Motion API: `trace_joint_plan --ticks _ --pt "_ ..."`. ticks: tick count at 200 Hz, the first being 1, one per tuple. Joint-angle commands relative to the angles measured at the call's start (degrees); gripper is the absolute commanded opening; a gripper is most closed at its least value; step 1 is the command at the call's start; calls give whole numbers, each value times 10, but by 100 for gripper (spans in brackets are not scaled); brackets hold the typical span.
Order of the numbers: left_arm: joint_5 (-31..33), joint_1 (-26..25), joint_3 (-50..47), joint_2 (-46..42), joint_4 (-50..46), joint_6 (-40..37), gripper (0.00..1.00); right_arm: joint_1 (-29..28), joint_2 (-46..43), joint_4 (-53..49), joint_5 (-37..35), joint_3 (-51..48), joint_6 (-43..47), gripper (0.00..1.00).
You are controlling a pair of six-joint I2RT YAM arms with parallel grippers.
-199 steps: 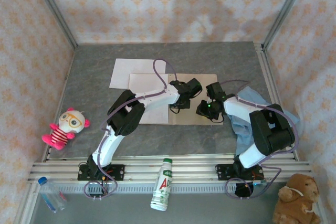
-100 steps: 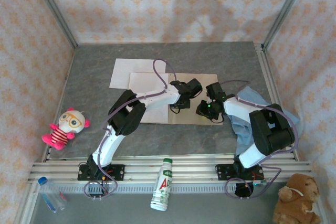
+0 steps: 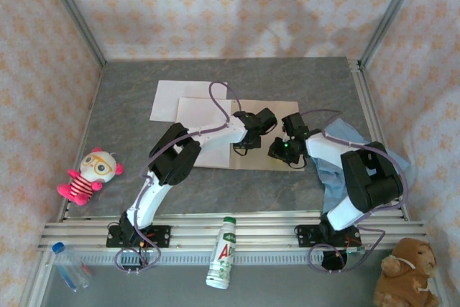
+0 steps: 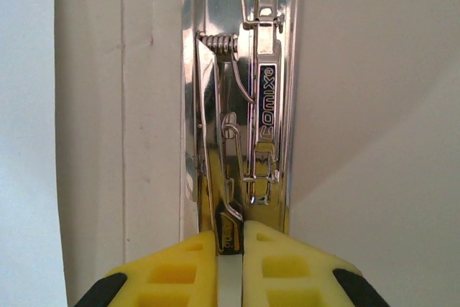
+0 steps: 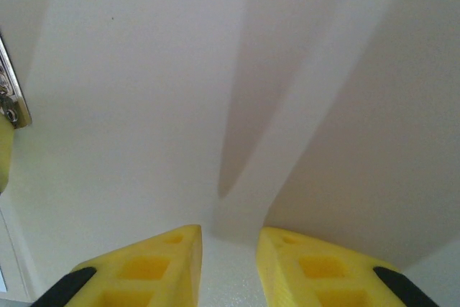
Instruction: Put the files into the folder
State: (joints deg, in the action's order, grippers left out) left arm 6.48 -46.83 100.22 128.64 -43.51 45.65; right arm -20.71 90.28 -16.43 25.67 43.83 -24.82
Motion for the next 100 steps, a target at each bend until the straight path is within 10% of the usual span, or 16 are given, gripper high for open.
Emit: trace_joint_plan --ticks 1,100 --pt "-52 -5 -22 49 32 15 12 -13 39 -4 -26 -24 11 29" --pt "-35 2 -26 -9 28 7 11 -19 45 -10 -39 -21 10 29"
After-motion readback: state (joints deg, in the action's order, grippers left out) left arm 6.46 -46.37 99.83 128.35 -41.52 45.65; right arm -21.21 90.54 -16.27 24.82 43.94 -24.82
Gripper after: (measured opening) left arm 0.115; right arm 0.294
